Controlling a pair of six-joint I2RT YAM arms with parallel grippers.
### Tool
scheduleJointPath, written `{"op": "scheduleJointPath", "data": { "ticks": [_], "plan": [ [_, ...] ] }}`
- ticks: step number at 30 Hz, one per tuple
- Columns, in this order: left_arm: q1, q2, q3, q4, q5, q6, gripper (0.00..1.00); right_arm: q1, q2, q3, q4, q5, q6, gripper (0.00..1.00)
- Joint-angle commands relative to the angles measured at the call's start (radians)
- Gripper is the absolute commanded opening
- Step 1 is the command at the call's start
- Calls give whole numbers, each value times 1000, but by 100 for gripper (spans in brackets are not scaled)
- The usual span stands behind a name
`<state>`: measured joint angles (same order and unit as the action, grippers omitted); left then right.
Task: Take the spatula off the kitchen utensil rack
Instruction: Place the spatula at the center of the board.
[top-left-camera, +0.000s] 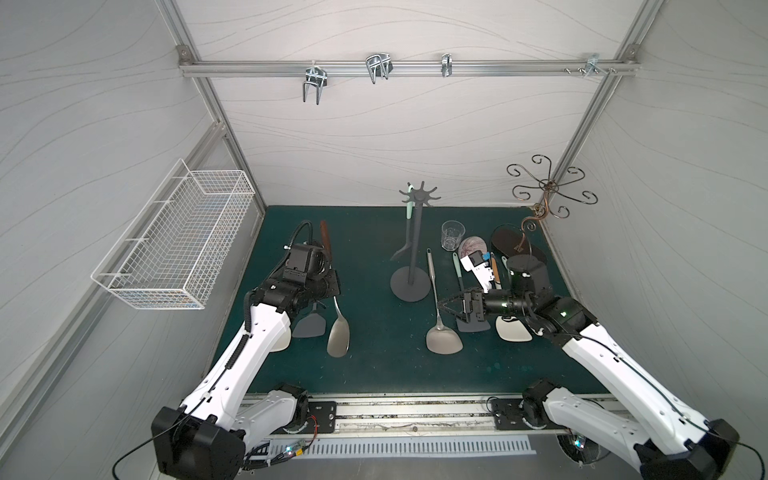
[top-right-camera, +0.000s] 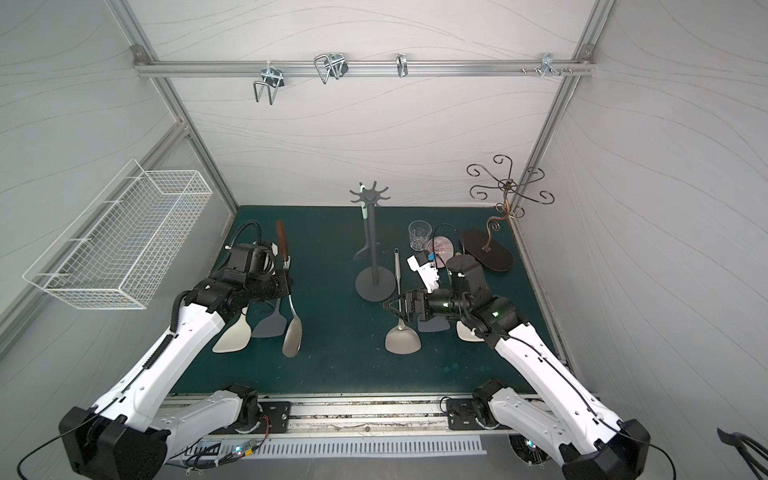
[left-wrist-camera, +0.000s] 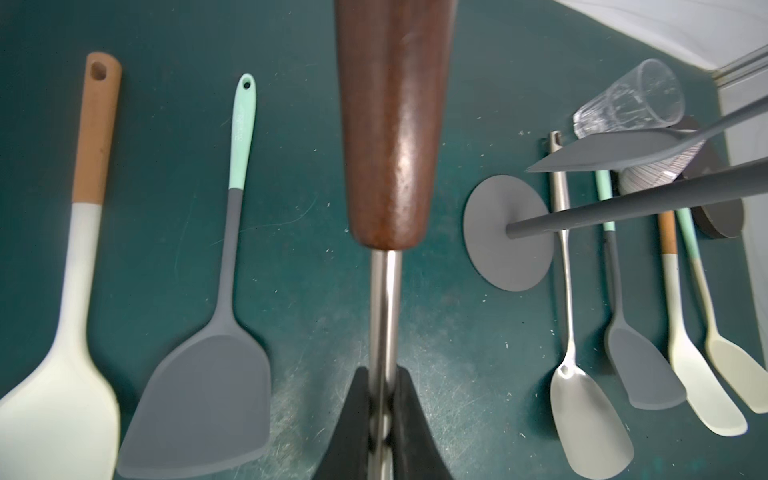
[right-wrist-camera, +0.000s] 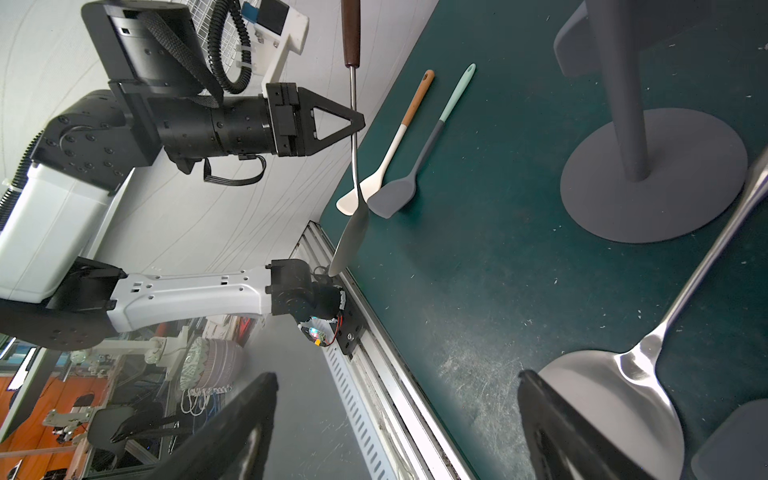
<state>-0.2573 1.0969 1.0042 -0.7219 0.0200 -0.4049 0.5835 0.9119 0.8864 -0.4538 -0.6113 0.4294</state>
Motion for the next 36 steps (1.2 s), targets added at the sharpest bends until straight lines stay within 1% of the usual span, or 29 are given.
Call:
{"op": "scheduleJointPath", "data": {
  "ticks": [1,6,12,14,15,18,24,28,36],
  "plan": [
    [-3,24,59,-31,-45,-33,0,6,-14,-3,-16,22,-3,91],
    [-3,67,81,-74,-76,-57,0,6,-7,11,-21,64,-17,92],
    [-9,162,138,-145,-170,-84,0,6,25,11,0,45,-25,92],
    [-23,197,158,-140,-176,-76,0,6,25,3,10,45,-23,92],
    [-42,219,172,-141,-200,-70,0,5,25,-2,15,45,-22,92],
    [-89,309,237,-173,-281,-54,0,5,26,-10,21,48,-20,92],
    [-131,518,385,-285,-419,-52,0,4,14,-23,23,56,-22,93],
    [-155,629,466,-315,-456,-64,0,4,22,-24,24,51,-27,93],
    [-176,812,609,-369,-482,-94,0,3,28,-28,27,51,-34,93]
  ]
}}
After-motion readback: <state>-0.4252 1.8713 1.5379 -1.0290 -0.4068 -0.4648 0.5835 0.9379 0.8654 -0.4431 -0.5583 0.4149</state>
